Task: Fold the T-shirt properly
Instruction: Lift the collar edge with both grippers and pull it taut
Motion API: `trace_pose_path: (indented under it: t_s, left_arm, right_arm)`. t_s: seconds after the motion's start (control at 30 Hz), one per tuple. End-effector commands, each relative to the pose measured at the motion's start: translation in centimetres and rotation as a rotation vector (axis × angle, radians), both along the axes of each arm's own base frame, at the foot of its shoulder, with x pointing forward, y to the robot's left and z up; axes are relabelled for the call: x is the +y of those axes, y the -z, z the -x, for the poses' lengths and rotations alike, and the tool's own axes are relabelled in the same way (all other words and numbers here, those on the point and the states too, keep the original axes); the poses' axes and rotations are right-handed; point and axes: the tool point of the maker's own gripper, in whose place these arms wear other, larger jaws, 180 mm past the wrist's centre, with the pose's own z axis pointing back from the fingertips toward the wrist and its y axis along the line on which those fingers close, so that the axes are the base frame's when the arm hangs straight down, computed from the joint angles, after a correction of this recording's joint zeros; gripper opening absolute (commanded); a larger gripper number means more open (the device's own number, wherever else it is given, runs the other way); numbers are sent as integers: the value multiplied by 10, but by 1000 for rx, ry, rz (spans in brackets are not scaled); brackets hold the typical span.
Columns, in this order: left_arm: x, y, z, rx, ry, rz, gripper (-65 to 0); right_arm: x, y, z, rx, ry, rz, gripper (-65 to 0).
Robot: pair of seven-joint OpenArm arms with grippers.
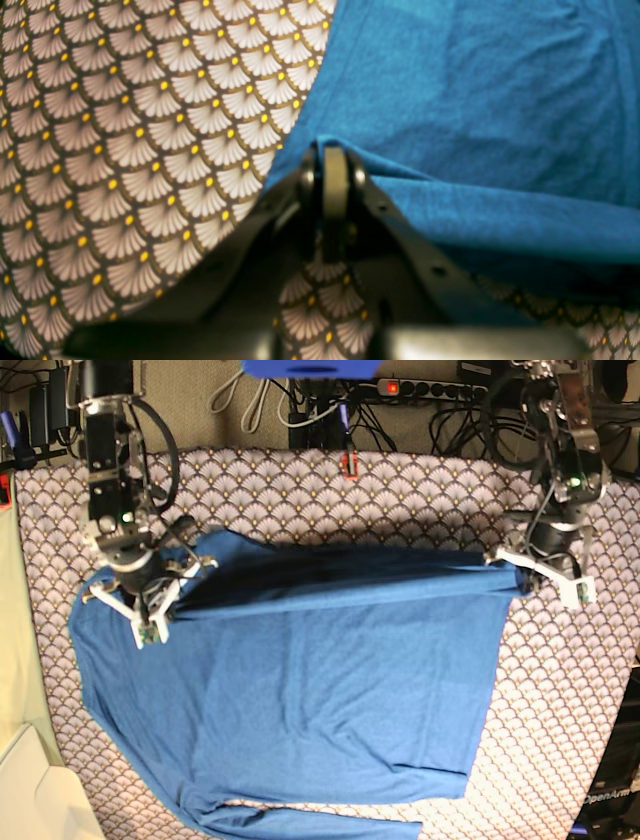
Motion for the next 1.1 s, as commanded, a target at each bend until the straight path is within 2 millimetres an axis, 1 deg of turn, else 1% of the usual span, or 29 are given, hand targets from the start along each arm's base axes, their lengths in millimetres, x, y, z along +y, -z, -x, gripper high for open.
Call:
trace_pose_path:
  t_s: [0.0,0.13,0.2,0.4,0.53,0.67,0.83,0.97,1.07]
  left_arm:
    - [13,-13,-3,-40,-24,-31,-645]
    - [23,-15,-1,-44,-50,-38,-645]
    - [24,-13,3,-36,-54,-40,-645]
    - [26,-11,6,-28,-58,-42,-645]
    - [26,-11,6,-28,-57,-41,-645]
    - [25,-10,6,-26,-54,-40,-645]
    - [24,-11,4,-33,-56,-36,-645]
    - [23,-11,3,-35,-56,-34,-645]
    - [23,-11,3,-35,-56,-33,-645]
  right_arm:
    - [-4,-13,-11,-50,6,8,-650]
    - [-7,-13,-19,-50,11,11,-650]
    - [-7,-14,-19,-53,10,11,-650]
    - [16,-15,-23,-57,-52,9,-650]
    - [24,-14,-23,-54,-73,6,-650]
    - [26,-13,-22,-51,-79,6,-650]
    - [25,-8,-17,-33,-77,9,-650]
    - [24,1,-6,-6,-82,15,-650]
    - [31,14,7,35,-121,30,-650]
